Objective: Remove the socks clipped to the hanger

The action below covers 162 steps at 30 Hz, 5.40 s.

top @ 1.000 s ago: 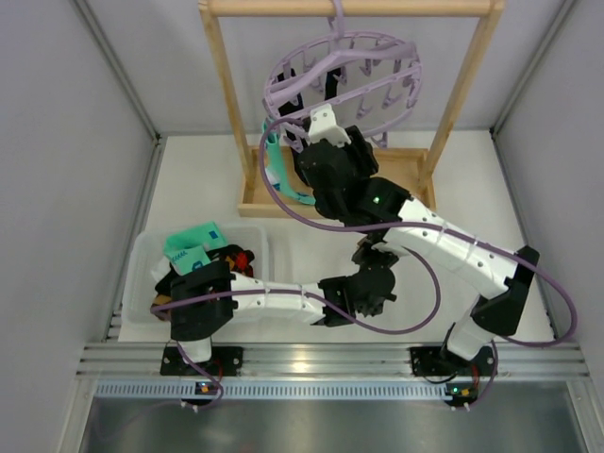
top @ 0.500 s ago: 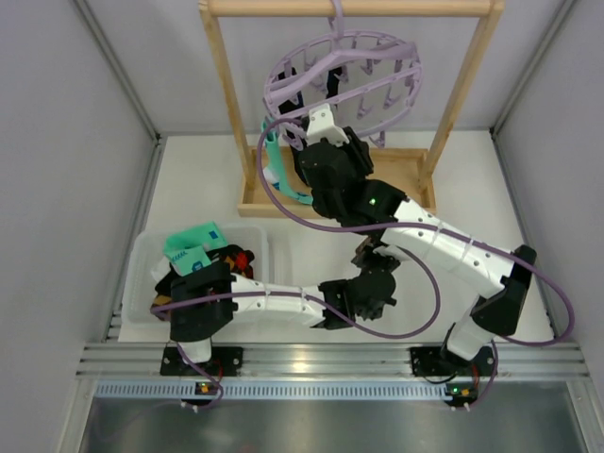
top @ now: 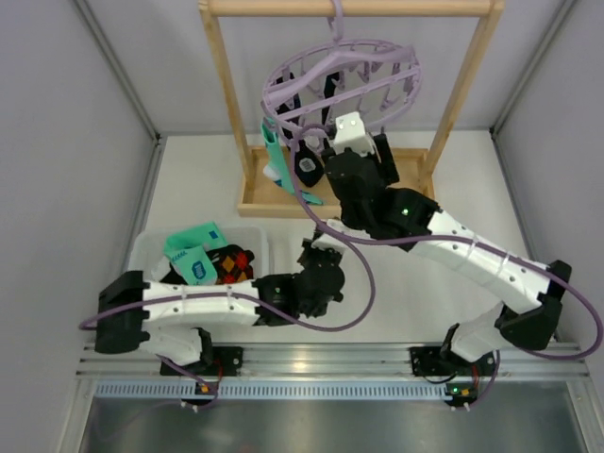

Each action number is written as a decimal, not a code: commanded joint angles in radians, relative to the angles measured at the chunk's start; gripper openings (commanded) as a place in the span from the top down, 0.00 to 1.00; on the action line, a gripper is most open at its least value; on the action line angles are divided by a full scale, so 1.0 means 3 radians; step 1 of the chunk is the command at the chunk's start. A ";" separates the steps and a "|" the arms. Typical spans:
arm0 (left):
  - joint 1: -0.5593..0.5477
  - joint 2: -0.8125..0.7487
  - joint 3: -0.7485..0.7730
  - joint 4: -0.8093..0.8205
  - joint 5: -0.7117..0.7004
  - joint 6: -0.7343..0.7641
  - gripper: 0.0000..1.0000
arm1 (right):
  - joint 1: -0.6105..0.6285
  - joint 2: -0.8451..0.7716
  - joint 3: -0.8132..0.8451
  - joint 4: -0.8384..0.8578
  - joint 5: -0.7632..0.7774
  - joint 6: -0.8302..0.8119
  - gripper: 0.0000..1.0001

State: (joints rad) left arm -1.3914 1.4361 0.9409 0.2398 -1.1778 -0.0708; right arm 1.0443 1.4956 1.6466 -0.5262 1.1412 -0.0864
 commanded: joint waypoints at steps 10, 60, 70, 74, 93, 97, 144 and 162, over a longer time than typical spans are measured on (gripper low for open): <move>0.0649 -0.1447 0.0023 -0.2586 0.0442 -0.1476 1.00 | -0.0009 -0.1083 -0.0615 -0.0327 -0.0638 0.0799 0.22; 0.2404 -0.1991 0.0203 -0.2581 0.2988 -0.1413 0.02 | -0.0413 -0.1569 -0.1341 -0.0031 -0.1211 0.0896 0.14; 0.2460 -0.1122 -0.0263 -0.0279 0.3088 -0.0649 0.02 | -0.0439 -0.2315 -0.1792 0.0189 -0.1794 0.0850 0.00; 0.2475 -0.0519 -0.0202 0.0288 0.2756 -0.0572 0.02 | -0.0439 -0.2592 -0.1904 0.0281 -0.2050 0.0850 0.01; 0.2531 0.0720 0.0566 0.0796 0.1334 -0.0332 0.87 | -0.0439 -0.2873 -0.2083 0.0302 -0.2607 0.0866 0.01; 0.2531 0.0552 0.0504 0.0806 0.1364 -0.0296 1.00 | -0.0439 -0.2889 -0.2078 0.0322 -0.2618 0.0876 0.01; 0.0082 0.0434 0.0003 0.0786 -0.0206 0.0098 1.00 | -0.0444 -0.1177 -0.0146 -0.0291 -0.2398 0.0789 0.07; 0.0046 0.0495 0.0013 0.0786 -0.0159 0.0036 1.00 | -0.0439 0.0000 0.0601 -0.0194 -0.2143 0.0416 0.22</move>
State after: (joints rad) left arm -1.3567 1.5669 0.9333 0.4644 -1.2324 -0.0494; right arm 0.9195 1.4750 1.7596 -0.6327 0.4580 0.0700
